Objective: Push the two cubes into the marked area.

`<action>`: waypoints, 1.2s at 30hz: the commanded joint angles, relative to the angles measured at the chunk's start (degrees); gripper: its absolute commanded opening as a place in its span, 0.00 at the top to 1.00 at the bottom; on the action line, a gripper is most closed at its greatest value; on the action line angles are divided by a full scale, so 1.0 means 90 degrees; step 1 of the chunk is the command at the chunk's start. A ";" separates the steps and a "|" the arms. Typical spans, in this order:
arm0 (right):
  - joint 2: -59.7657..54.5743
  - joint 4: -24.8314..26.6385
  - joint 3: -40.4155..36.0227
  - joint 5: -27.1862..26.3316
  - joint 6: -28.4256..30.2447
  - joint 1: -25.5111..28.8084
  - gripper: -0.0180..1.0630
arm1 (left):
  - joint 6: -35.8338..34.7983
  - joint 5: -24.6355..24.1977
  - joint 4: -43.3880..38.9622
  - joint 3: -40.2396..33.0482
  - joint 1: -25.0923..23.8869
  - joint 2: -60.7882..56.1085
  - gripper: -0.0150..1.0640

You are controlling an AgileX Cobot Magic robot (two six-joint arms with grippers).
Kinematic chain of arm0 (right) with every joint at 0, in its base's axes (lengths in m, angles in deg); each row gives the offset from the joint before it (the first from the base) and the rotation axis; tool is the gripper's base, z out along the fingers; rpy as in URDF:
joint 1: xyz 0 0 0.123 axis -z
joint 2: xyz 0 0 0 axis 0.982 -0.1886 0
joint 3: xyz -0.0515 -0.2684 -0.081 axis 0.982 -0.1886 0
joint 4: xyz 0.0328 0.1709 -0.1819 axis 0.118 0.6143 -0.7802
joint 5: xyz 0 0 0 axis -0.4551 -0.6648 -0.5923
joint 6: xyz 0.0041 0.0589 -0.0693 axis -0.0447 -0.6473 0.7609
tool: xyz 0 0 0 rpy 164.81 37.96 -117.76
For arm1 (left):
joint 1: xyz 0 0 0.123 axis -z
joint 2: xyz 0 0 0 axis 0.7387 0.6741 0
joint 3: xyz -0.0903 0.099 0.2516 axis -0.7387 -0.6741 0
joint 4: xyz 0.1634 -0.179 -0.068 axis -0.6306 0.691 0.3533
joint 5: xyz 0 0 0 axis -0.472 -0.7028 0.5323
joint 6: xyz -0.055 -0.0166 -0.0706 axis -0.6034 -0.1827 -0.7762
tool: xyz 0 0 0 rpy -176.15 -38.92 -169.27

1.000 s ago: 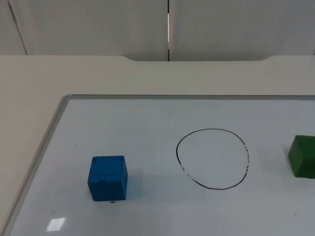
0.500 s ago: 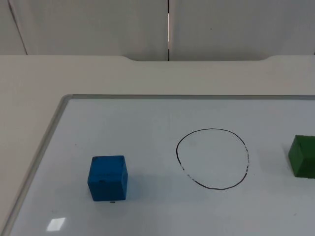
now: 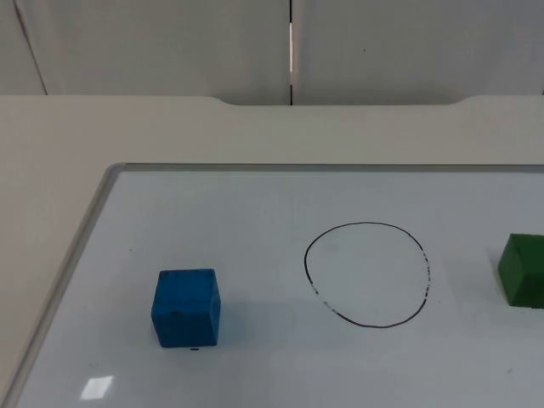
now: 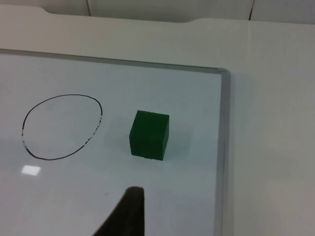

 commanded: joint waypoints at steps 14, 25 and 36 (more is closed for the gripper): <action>0.0021 -0.0004 -0.0040 -0.0051 0.0000 0.0031 0.01 | 0.1245 0.0938 0.1575 0.0026 0.0074 0.1909 0.99; 0.0021 -0.0004 -0.0040 -0.0051 0.0000 0.0031 0.01 | 0.1356 0.1874 0.2075 0.0026 0.1187 0.2880 0.99; 0.0021 -0.0004 -0.0040 -0.0051 -0.0036 0.0031 0.01 | 0.1356 0.2692 0.2594 0.0026 0.1948 0.3861 0.99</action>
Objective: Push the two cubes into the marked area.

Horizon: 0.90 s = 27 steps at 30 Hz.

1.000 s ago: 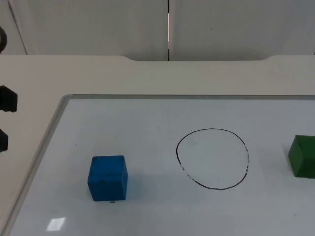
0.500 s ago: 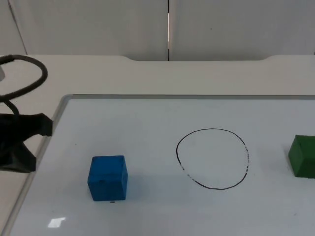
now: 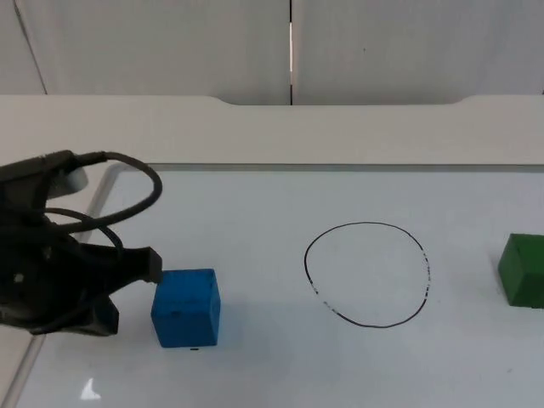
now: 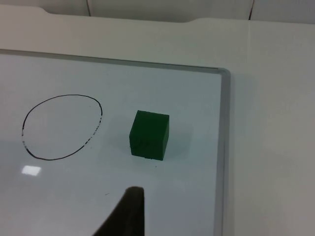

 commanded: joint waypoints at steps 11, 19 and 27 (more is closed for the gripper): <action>0.0021 -0.0004 -0.0040 -0.0051 -0.0036 0.0031 0.01 | 0.0000 0.0807 0.0428 0.0012 0.0183 0.0356 0.99; 0.0021 -0.0004 -0.0040 -0.0051 -0.0036 0.0031 0.01 | -0.0025 0.0685 0.0766 0.0012 0.0196 0.0395 0.99; 0.0021 -0.0004 -0.0040 -0.0051 -0.0036 0.0031 0.01 | -0.0025 0.0992 0.0832 0.0012 0.0607 0.0424 0.99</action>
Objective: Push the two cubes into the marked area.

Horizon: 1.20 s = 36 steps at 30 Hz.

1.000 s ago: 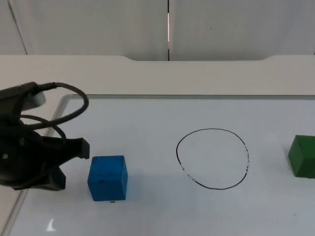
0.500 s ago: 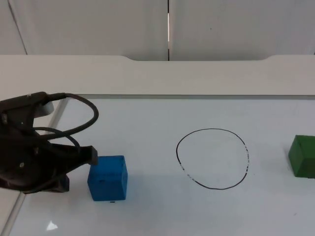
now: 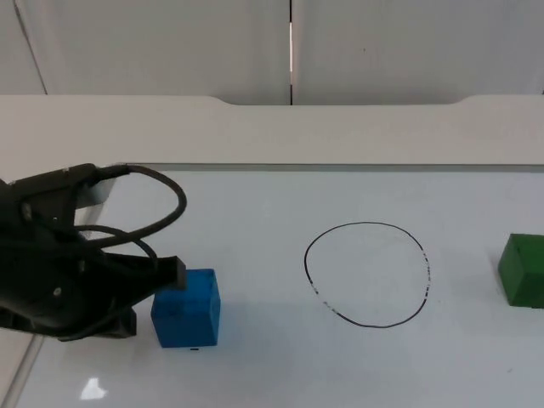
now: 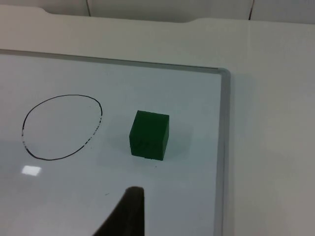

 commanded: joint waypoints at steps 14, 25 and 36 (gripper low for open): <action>0.0021 -0.0004 -0.0040 -0.0051 0.0001 0.0031 0.01 | 0.0001 -0.0186 0.0217 0.0248 0.0159 0.0027 0.99; 0.0021 -0.0015 -0.0040 -0.0051 0.0000 0.0031 0.01 | 0.0016 -0.0336 0.0217 0.0248 0.0285 0.0027 0.99; 0.0021 -0.0015 -0.0040 -0.0051 0.0000 0.0031 0.01 | 0.0016 -0.0045 0.0217 0.0406 0.0616 0.0027 0.99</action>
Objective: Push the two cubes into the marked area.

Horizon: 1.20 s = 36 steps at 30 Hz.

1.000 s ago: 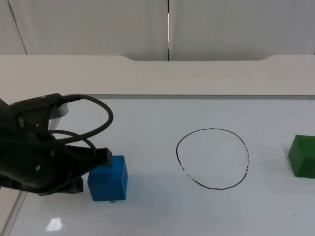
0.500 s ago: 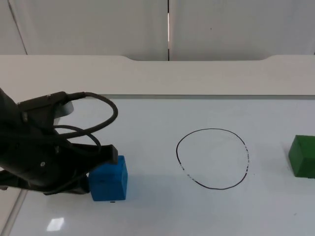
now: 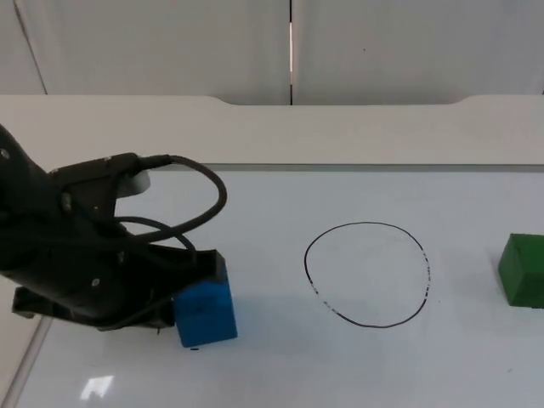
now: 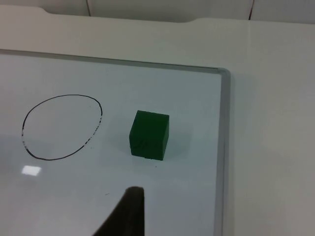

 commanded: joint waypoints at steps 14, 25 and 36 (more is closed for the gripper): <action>0.0021 -0.0015 -0.0040 -0.0051 0.0000 0.0031 0.01 | 0.0016 -0.0141 0.0165 0.0231 0.0117 0.0320 0.99; 0.0021 -0.0015 -0.0040 -0.0051 0.0000 0.0031 0.01 | 0.0118 -0.0128 0.0129 0.0489 0.0340 0.0320 0.99; 0.0021 -0.0015 -0.0040 -0.0051 0.0000 0.0031 0.01 | 0.0164 -0.0143 0.0113 0.0651 0.0417 0.0320 0.99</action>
